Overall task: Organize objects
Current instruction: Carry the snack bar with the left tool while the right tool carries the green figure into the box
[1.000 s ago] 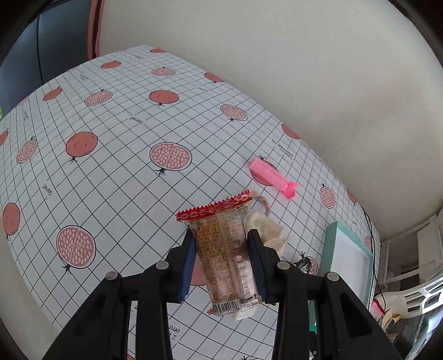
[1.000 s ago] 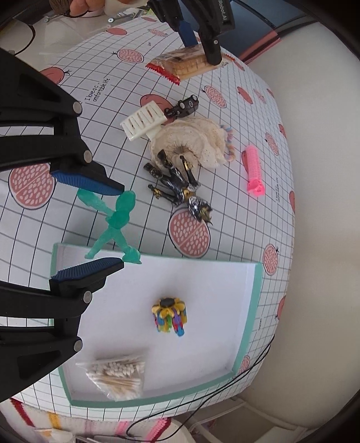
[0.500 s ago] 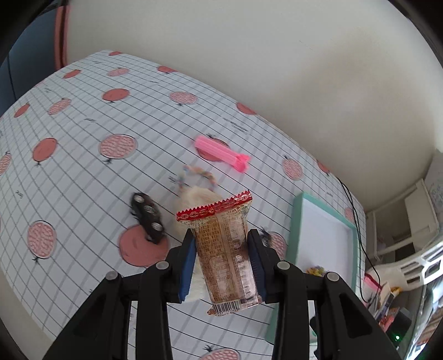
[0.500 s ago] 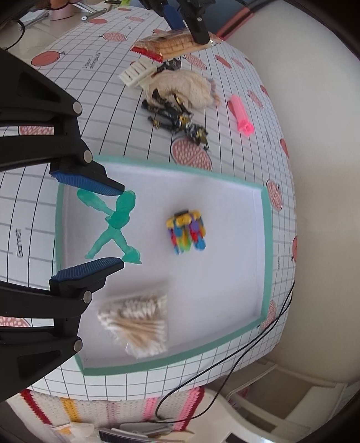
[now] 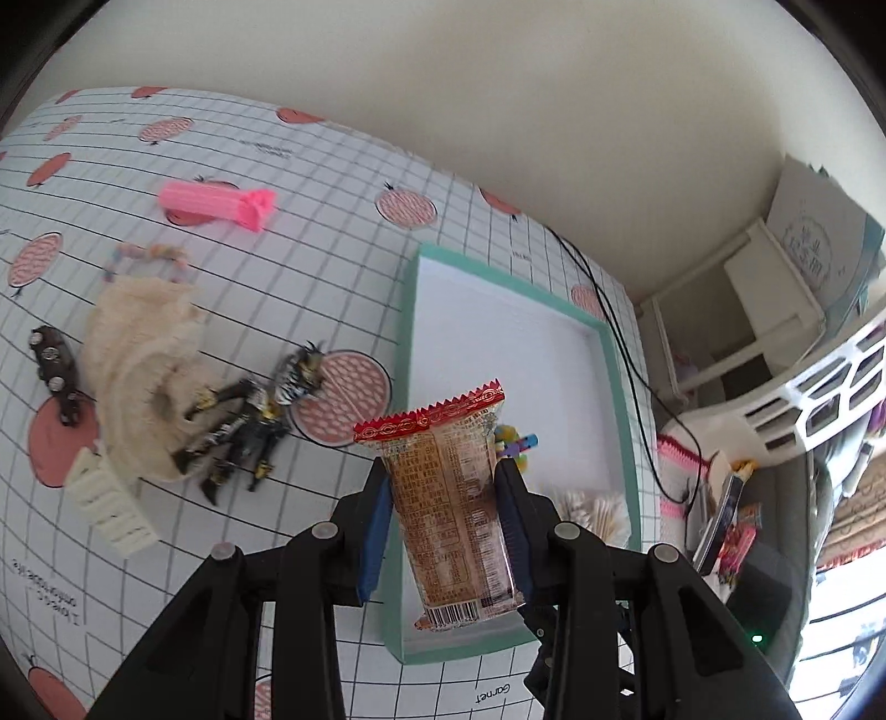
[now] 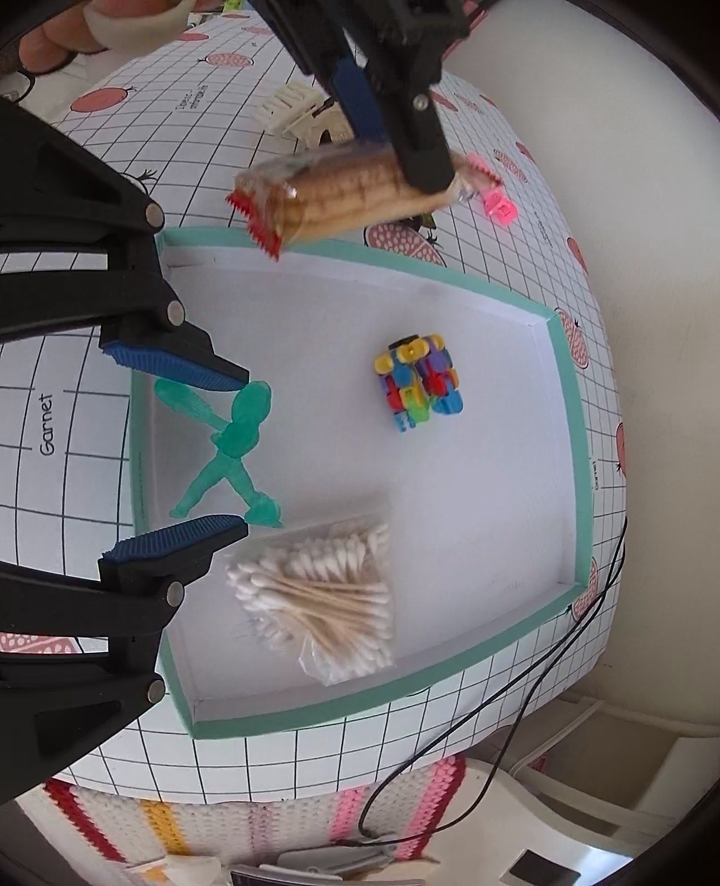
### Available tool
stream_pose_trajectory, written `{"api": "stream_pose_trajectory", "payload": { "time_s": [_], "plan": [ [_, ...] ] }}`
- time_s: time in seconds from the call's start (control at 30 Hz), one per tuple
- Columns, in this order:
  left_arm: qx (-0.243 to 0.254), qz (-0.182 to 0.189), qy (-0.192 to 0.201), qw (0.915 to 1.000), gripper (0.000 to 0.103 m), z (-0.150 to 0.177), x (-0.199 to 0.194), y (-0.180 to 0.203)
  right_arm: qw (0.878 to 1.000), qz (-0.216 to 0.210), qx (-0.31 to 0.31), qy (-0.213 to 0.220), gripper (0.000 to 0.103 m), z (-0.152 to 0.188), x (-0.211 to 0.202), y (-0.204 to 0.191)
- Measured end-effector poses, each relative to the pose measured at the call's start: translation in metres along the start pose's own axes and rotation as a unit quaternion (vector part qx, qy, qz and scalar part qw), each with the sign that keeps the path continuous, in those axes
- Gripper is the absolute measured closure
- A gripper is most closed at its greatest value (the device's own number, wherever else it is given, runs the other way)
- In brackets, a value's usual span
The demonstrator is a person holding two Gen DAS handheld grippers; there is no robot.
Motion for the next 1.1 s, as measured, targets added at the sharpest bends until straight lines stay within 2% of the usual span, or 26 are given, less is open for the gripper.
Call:
{"api": "stream_pose_trajectory", "payload": {
  "time_s": [0.33,0.7,0.83,1.1],
  "plan": [
    [0.039,-0.004,-0.017,0.9991,0.065,0.007,0.032,0.02,1.0,-0.009,-0.001,-0.004,0.054,0.001,0.005,0.007],
    [0.07,-0.056,-0.053,0.9945,0.064,0.015,0.064,0.024,1.0,-0.017,-0.002,-0.013,0.053,0.004,0.016,0.006],
    [0.086,-0.081,-0.045,0.992,0.064,0.015,0.064,0.025,1.0,-0.02,-0.003,-0.012,0.053,0.003,0.017,0.006],
    [0.077,-0.092,-0.04,0.992,0.065,0.012,0.06,0.017,1.0,-0.025,-0.014,-0.013,0.053,0.004,0.02,-0.009]
  ]
}}
Point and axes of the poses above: each gripper's, at about its wrist camera, not at the fingertips, and x roughly the way its jaws point, y to its right, z to its underside, the point moved 1 cm from there along x, roughly the way its jaws point, and after that the axes turned 7 degrees about -y, right-handed, at the moved point
